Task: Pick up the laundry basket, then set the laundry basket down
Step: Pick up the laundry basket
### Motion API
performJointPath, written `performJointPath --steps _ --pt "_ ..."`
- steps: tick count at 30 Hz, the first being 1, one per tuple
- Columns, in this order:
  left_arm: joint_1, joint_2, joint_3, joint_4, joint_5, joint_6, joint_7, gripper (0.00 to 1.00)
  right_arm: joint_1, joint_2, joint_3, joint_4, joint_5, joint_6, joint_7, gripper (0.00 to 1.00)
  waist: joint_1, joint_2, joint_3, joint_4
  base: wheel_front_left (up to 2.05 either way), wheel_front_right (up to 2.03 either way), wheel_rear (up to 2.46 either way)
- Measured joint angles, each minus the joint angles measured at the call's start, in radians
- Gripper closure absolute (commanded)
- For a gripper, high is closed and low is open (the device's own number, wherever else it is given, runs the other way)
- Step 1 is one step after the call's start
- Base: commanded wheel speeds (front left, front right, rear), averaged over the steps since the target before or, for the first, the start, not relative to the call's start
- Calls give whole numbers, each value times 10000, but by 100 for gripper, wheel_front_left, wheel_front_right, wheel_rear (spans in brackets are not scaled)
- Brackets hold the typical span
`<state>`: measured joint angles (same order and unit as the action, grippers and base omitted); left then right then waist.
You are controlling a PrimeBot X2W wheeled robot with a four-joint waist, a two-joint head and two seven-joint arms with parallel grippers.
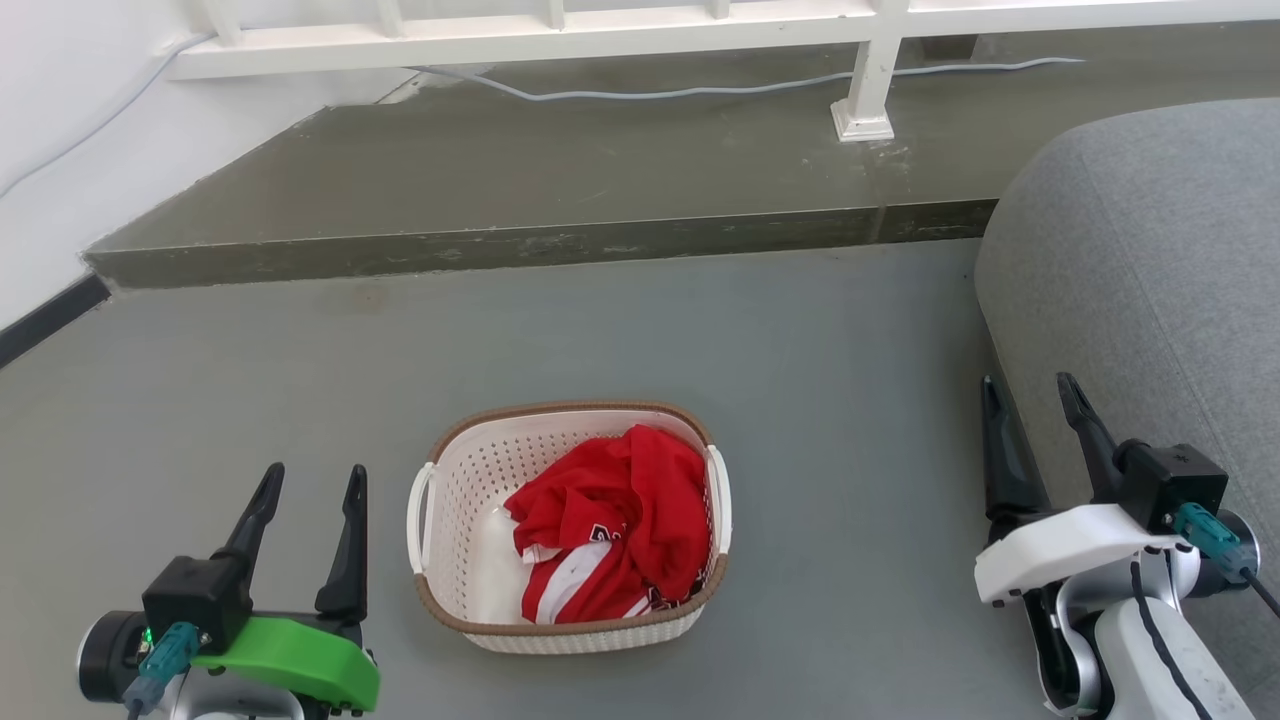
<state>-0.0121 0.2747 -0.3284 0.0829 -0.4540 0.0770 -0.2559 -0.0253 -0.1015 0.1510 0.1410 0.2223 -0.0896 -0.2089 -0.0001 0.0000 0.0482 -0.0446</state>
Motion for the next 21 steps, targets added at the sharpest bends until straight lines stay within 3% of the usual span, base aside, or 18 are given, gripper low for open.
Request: performJointPath --steps 21 --pt "213 100 77 -683 13 115 178 0 145 -8 2 -518 2 -15 163 0 0 0 364 -50 0 0 0"
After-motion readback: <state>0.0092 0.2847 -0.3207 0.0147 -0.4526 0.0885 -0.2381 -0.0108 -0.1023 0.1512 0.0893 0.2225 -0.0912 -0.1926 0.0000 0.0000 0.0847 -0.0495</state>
